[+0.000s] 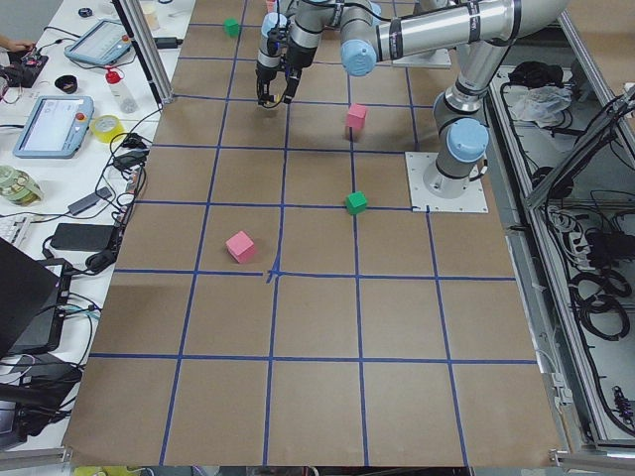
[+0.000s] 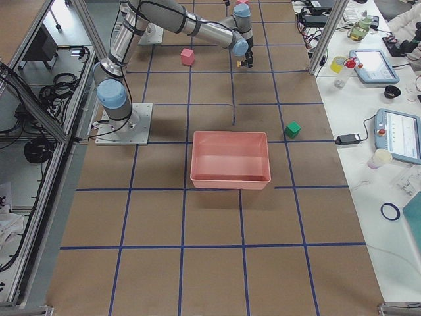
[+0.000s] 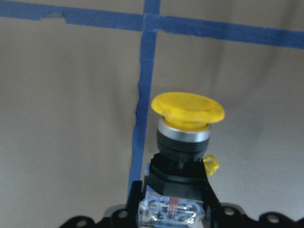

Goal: Align button upright
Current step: 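Set the switch down on the table while the left arm moves toward it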

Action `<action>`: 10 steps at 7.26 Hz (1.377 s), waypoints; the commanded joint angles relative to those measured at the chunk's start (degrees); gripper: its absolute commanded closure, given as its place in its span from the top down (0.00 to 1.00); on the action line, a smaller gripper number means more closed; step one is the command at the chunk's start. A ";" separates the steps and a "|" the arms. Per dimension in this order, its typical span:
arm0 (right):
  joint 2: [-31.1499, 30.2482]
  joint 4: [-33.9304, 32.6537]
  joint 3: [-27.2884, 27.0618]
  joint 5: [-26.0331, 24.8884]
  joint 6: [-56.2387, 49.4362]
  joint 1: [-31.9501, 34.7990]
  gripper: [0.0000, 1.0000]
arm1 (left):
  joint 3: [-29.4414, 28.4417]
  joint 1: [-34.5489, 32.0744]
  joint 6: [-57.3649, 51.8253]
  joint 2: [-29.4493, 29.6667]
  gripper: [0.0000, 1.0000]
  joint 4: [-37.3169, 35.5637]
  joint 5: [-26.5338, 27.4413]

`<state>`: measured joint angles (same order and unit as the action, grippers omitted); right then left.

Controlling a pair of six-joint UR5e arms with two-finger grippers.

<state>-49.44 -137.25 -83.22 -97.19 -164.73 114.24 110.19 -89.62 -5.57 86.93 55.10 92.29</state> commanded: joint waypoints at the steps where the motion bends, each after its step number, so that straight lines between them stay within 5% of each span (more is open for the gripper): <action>1: -0.13 -0.39 -0.88 1.99 -2.43 0.20 0.81 | 5.54 -0.12 -0.14 -0.88 1.00 -8.39 0.00; 2: -1.35 -0.13 -3.06 4.35 -2.09 0.28 1.00 | 7.31 -0.47 0.03 -1.14 1.00 -10.34 0.00; 4: -5.65 0.13 -5.98 4.64 -1.73 0.20 1.00 | 10.73 -2.39 0.64 -1.15 1.00 -16.22 0.18; 7: -18.55 4.51 -10.37 3.67 20.61 -1.02 1.00 | 13.65 -5.38 6.00 0.43 1.00 -21.00 0.17; 10: -23.06 5.67 -10.55 8.82 41.79 -14.95 1.00 | 19.95 -6.27 6.27 1.66 1.00 -32.63 -0.44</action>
<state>-70.69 -132.10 -93.66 -91.76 -132.49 105.90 126.95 -95.49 0.64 87.86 28.56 92.11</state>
